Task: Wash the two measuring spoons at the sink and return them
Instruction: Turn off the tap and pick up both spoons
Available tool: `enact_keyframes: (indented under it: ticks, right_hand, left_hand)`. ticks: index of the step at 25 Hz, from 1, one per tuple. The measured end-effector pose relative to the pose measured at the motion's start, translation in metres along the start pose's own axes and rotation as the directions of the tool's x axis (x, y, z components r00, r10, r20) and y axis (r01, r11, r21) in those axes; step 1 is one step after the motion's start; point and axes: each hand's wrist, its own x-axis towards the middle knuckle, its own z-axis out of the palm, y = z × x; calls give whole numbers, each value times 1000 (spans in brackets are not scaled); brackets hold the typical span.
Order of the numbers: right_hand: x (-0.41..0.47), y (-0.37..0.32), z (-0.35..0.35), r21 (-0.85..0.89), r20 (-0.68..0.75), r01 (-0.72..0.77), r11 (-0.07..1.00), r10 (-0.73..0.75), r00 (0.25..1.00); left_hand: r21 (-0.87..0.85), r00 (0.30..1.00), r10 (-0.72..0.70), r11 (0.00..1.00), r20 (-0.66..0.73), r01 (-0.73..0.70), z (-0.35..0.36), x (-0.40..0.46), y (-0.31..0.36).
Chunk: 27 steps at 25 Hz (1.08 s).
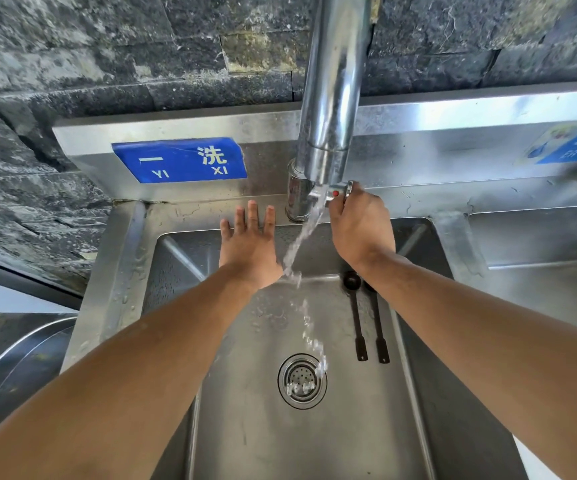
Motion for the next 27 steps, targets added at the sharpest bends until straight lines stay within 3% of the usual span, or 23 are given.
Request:
enact_keyframes:
  ticks: [11,20,23,25,27]
  right_hand:
    - [-3,3,1,-4,-1,-8,1000,8,1000]
    - [-20,35,12,-16,-18,-19,1000,19,1000]
    - [-38,59,16,-72,56,-77,994,81,995]
    - [-50,78,18,-104,115,-135,985,147,982]
    - [-60,97,21,-157,161,-196,968,221,962]
  left_hand:
    - [15,1000,-4,1000,10,4,2,4,-1]
    - [56,983,-88,995,162,80,-9,0,13]
    - [24,995,-97,995,21,97,2,-16,34]
    - [1,983,-42,999,-176,43,18,-36,46]
    - [21,965,40,999,-259,-36,40,-49,54]
